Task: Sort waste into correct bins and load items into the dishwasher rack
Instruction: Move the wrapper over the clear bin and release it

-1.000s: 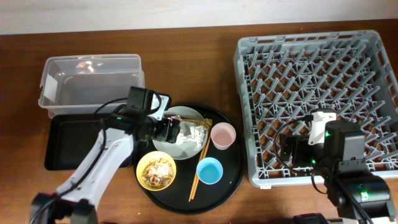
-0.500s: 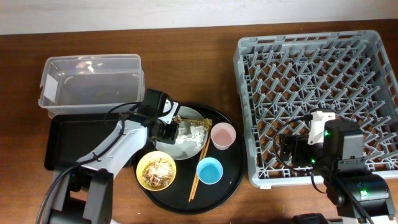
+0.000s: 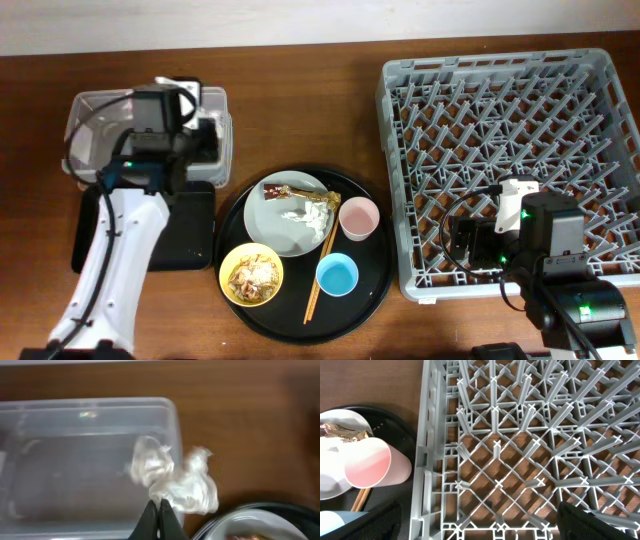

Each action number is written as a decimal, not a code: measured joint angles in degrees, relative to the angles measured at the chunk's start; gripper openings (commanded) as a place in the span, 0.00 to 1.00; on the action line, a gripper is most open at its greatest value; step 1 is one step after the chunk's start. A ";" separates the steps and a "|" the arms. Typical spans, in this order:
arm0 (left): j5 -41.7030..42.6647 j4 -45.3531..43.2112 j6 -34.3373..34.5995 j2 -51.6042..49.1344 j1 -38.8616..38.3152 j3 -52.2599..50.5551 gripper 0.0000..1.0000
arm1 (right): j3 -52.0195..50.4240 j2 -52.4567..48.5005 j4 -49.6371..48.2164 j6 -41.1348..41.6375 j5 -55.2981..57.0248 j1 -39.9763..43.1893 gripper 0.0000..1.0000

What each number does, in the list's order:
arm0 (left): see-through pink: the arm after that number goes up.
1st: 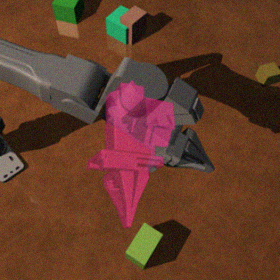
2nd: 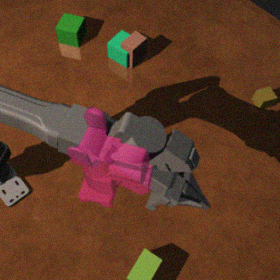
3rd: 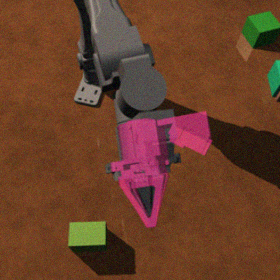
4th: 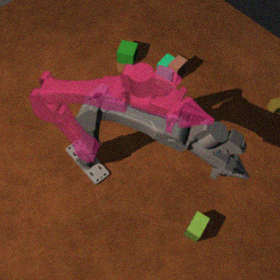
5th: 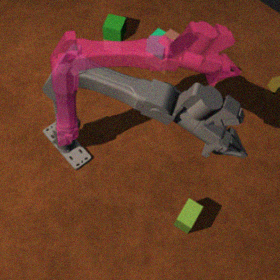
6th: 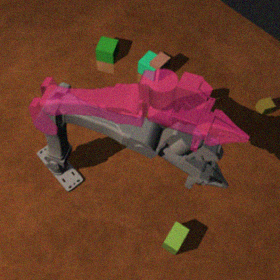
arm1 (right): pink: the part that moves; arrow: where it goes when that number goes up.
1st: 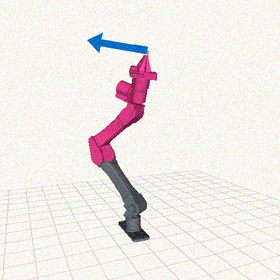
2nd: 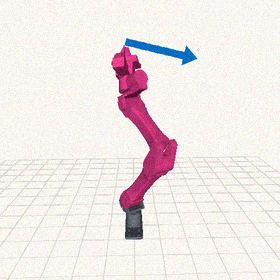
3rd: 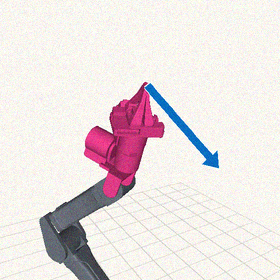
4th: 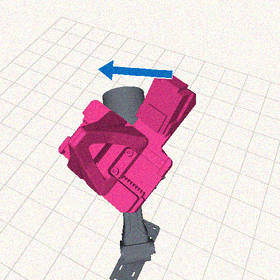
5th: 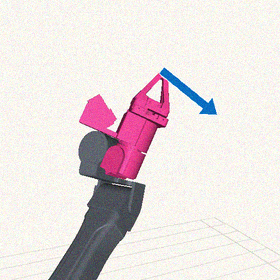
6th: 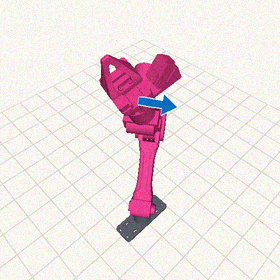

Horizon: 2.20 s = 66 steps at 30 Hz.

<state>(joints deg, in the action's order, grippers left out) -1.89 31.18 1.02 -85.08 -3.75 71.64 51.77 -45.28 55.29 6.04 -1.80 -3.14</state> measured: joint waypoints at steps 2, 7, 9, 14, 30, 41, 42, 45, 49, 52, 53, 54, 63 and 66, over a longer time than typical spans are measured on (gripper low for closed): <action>-1.22 -3.56 -0.09 -2.05 2.14 0.00 0.38 | 0.00 0.00 0.02 0.00 0.00 0.00 0.99; -1.05 -4.90 -0.20 -5.46 2.84 -0.04 0.62 | 0.00 0.00 0.00 0.00 0.00 0.00 0.99; 1.60 -2.54 -1.22 -5.46 1.49 -0.04 0.69 | 0.00 -0.02 0.04 0.02 0.00 0.00 0.99; 9.25 5.33 -16.44 -5.70 -10.27 -0.17 0.86 | 0.00 0.00 0.00 0.00 -0.02 0.00 0.99; 9.62 4.81 -24.52 -23.26 -20.65 -0.17 0.54 | 0.00 -0.61 0.00 0.02 -0.02 0.00 0.99; 8.92 8.72 -24.24 -23.26 -21.64 -0.17 0.00 | 0.00 -0.66 0.00 0.00 -0.02 0.00 0.99; 8.55 8.79 -23.43 -23.08 -21.64 -0.17 0.00 | 0.00 -0.66 0.00 -0.04 -0.02 0.00 0.99; 7.26 8.92 -20.39 -18.01 -20.81 -0.17 0.00 | 0.00 -0.66 0.00 0.02 0.00 0.00 0.99; 6.25 7.06 -14.88 -5.75 -12.96 -0.09 0.00 | 0.00 -0.66 0.00 0.00 -0.02 0.00 0.99; 5.88 2.14 -8.81 -2.89 -3.45 0.15 0.00 | 0.00 -0.66 0.00 0.00 -0.02 0.00 0.99; 5.90 0.76 -6.54 -2.89 -0.42 0.15 0.00 | 0.00 -0.66 0.00 0.00 0.00 0.00 0.99; 5.75 -1.03 -3.91 -2.89 2.89 0.15 0.00 | 0.00 -0.66 0.04 0.00 -0.04 0.00 0.99; 5.49 -11.39 3.34 -7.10 13.97 0.15 0.73 | 0.00 -0.66 0.02 0.00 -0.04 0.00 0.99; 5.66 -10.43 3.34 -6.91 14.01 0.15 0.68 | 0.00 -0.66 0.04 -0.02 -0.04 0.00 0.99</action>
<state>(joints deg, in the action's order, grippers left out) 3.77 20.75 4.36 -91.98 10.26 71.79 51.77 -45.93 55.33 6.02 -1.85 -3.14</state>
